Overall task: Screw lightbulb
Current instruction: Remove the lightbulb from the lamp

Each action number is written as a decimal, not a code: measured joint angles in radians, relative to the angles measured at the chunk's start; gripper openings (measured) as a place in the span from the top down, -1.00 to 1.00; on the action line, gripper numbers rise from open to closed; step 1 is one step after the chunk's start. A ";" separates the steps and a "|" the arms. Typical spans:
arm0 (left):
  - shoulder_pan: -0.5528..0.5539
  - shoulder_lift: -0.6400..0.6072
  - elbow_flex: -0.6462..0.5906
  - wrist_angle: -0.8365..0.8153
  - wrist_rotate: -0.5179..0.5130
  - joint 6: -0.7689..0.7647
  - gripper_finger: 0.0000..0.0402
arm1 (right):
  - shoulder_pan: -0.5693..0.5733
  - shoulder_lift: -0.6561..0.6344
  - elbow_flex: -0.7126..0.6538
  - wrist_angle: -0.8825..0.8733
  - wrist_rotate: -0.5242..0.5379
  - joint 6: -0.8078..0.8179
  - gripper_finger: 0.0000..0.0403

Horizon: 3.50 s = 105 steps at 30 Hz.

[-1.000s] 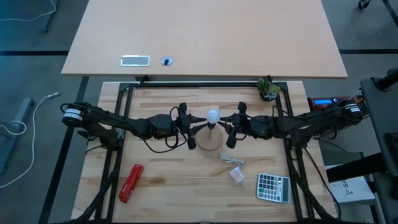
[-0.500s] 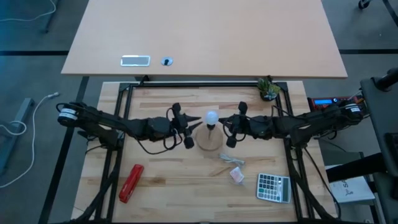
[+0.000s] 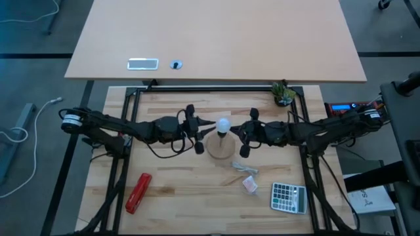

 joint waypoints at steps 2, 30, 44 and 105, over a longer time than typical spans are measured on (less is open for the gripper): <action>0.000 0.000 0.000 0.000 0.021 -0.003 0.63 | -0.002 0.000 0.000 0.000 0.000 -0.001 0.97; -0.006 0.001 0.000 -0.001 0.054 -0.092 0.63 | -0.022 0.069 0.000 0.095 0.059 -0.158 0.97; -0.036 0.019 0.000 -0.028 0.076 -0.119 0.63 | -0.023 0.122 0.001 0.127 0.126 -0.210 0.97; 0.031 -0.021 0.099 -0.258 0.034 0.075 0.63 | 0.037 0.040 0.001 0.073 0.144 -0.195 0.97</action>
